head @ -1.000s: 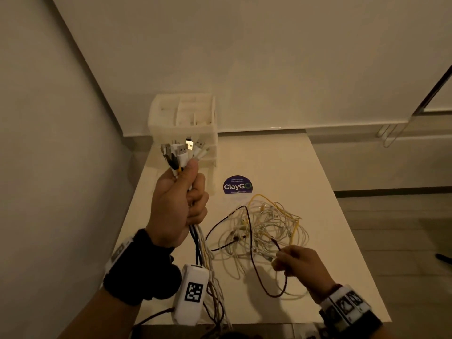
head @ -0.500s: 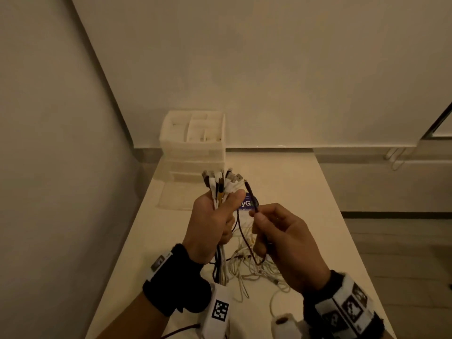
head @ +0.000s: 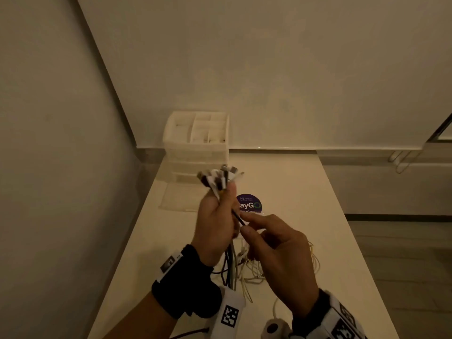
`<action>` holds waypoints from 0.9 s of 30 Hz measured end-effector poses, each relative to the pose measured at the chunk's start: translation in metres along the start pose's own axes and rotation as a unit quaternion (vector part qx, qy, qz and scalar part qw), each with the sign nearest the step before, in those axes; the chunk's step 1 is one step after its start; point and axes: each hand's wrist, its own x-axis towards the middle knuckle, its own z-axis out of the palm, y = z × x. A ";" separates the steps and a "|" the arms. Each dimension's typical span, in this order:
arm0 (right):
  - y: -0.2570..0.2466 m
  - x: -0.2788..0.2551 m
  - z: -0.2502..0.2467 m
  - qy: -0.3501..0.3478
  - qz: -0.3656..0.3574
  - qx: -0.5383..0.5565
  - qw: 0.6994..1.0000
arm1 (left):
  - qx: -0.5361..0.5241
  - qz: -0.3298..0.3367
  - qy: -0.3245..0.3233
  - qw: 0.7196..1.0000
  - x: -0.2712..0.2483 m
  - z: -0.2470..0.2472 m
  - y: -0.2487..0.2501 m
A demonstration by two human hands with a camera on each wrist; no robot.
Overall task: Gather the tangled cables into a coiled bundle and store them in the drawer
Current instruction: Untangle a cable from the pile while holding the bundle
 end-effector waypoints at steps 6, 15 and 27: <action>0.033 -0.014 -0.010 -0.093 0.044 -0.047 0.994 | -0.110 0.045 0.063 0.991 0.028 -0.032 0.024; 0.090 0.010 -0.017 -0.155 0.050 -0.123 0.979 | -0.116 0.095 0.045 0.988 0.041 -0.073 0.050; 0.032 0.059 -0.013 -0.135 0.060 -0.023 0.989 | 0.287 0.057 -0.131 0.947 0.013 -0.031 -0.015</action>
